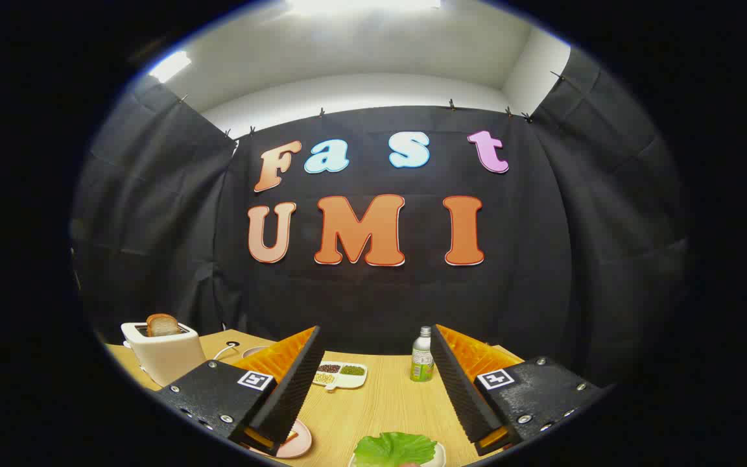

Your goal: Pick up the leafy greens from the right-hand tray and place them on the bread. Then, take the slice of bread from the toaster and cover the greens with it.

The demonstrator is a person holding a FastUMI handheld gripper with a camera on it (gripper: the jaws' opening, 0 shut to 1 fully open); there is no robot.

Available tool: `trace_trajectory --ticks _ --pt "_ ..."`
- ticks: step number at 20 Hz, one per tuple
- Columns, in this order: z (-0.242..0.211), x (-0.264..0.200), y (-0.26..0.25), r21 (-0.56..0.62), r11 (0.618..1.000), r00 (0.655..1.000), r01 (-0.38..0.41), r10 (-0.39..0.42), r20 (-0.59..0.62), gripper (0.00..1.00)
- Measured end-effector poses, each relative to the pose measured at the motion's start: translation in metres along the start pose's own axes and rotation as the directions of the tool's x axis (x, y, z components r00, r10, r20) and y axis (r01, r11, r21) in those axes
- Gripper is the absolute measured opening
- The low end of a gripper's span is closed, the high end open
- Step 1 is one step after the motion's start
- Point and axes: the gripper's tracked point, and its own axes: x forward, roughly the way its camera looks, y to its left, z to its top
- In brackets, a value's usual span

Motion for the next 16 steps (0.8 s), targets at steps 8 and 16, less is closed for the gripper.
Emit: trace_trajectory --ticks 8,16 --pt "-0.006 0.001 0.001 0.025 1.000 1.000 -0.009 0.010 -0.019 0.98" --pt "-0.012 -0.002 0.006 0.023 0.999 0.999 -0.022 0.023 -0.034 0.98"
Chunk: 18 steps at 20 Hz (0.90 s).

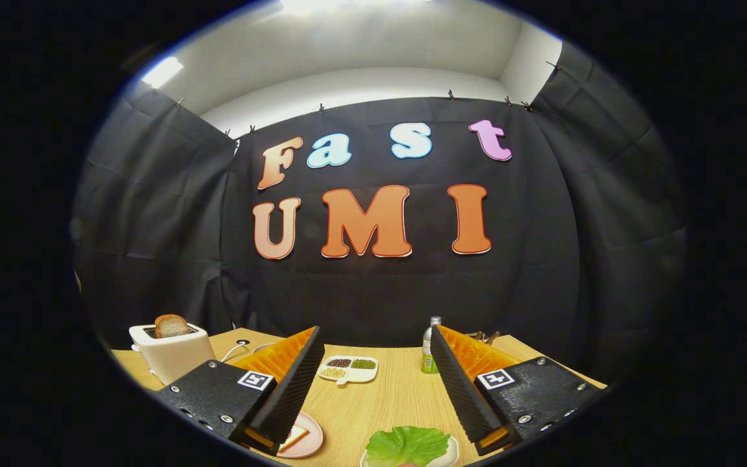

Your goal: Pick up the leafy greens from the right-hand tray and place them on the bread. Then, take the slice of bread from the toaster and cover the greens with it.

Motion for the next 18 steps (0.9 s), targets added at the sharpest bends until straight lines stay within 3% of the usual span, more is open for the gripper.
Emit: trace_trajectory --ticks 9,18 --pt "-0.015 -0.002 -0.001 0.008 1.000 0.999 -0.002 0.003 -0.033 0.98" --pt "-0.068 -0.003 -0.018 0.030 0.999 0.988 0.038 -0.033 -0.153 0.98"
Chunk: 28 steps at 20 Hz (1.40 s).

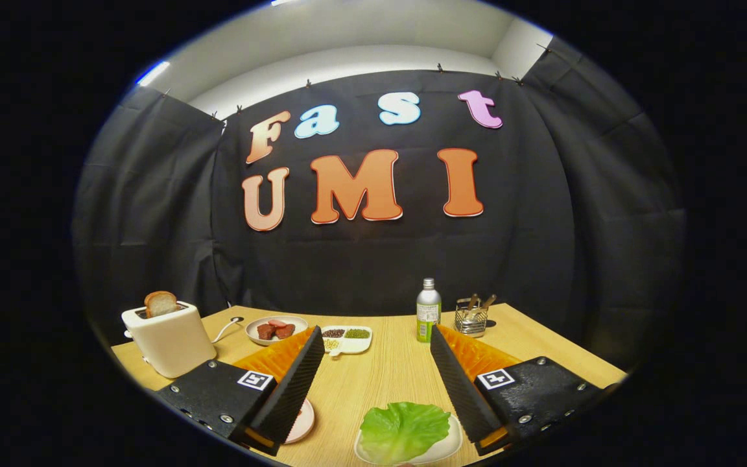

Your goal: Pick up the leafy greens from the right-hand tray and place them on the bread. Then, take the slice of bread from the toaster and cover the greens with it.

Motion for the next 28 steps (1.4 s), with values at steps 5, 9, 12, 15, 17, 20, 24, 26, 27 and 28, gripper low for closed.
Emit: trace_trajectory --ticks 5,9,12,15,17,20,24,26,27,28 --pt "-0.033 0.003 -0.011 -0.020 0.999 0.997 0.026 -0.028 -0.070 0.99" --pt "-0.060 0.001 -0.018 -0.021 0.999 0.989 0.033 -0.036 -0.143 0.99" --pt "-0.083 0.000 -0.020 -0.027 0.999 0.977 0.027 -0.032 -0.213 0.99" --pt "-0.106 0.000 -0.017 -0.050 0.999 0.955 0.003 -0.018 -0.296 0.99" --pt "-0.123 -0.001 -0.013 -0.059 0.998 0.930 -0.025 0.001 -0.368 0.99" --pt "-0.148 -0.003 -0.012 -0.038 0.998 0.878 -0.051 0.027 -0.477 0.99" --pt "-0.171 0.001 -0.016 -0.010 1.000 0.810 -0.029 0.017 -0.586 0.98" --pt "-0.182 -0.001 -0.018 -0.006 1.000 0.765 -0.021 0.012 -0.644 0.97" --pt "-0.186 0.000 -0.021 0.003 1.000 0.742 -0.017 0.015 -0.670 0.97" --pt "-0.189 0.000 -0.024 0.015 1.000 0.720 -0.004 0.014 -0.694 0.96"
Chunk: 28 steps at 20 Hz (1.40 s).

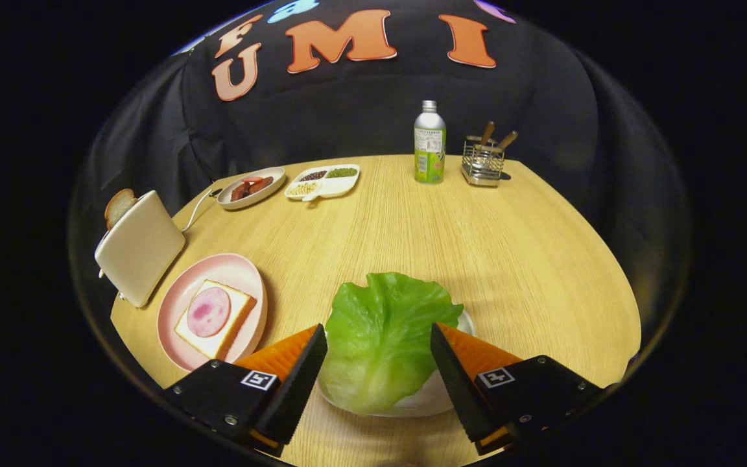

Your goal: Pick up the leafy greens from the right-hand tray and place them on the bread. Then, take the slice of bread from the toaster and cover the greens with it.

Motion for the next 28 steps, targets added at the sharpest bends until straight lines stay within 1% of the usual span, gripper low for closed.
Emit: trace_trajectory --ticks 2,5,6,7,9,10,11,13,14,16,18,19,20,22,25,28 --pt "-0.006 0.008 -0.001 0.044 0.999 0.997 -0.021 0.025 -0.075 0.95" --pt "-0.014 0.019 -0.006 0.111 0.994 0.984 -0.006 0.025 -0.176 0.92" --pt "-0.009 0.020 -0.008 0.113 0.994 0.985 0.007 0.012 -0.173 0.90" --pt "-0.009 0.023 -0.013 0.107 0.994 0.981 0.034 -0.013 -0.195 0.88" --pt "-0.011 0.027 -0.019 0.062 0.993 0.970 0.102 -0.085 -0.230 0.84" --pt "-0.013 0.026 -0.022 0.013 0.991 0.960 0.134 -0.126 -0.251 0.78" --pt "-0.013 0.024 -0.020 -0.041 0.990 0.956 0.135 -0.141 -0.256 0.74" --pt "-0.010 0.028 -0.008 -0.064 0.990 0.957 0.126 -0.139 -0.254 0.63" --pt "-0.009 0.029 -0.006 -0.062 0.990 0.958 0.123 -0.135 -0.251 0.46" --pt "-0.009 0.030 -0.007 -0.049 0.992 0.960 0.119 -0.128 -0.249 0.30" --pt "-0.006 0.031 -0.007 -0.001 0.994 0.968 0.106 -0.104 -0.229 0.16" --pt "-0.005 0.031 -0.008 0.030 0.995 0.971 0.099 -0.089 -0.224 0.12" --pt "-0.006 0.032 -0.008 0.057 0.994 0.973 0.089 -0.074 -0.219 0.04" --pt "-0.005 0.031 -0.008 0.094 0.993 0.976 0.067 -0.045 -0.215 0.01" --pt "0.007 0.024 0.000 0.130 0.992 0.985 0.006 0.017 -0.172 0.01" --pt "0.024 0.012 0.007 0.121 0.992 0.993 -0.043 0.056 -0.105 0.01"
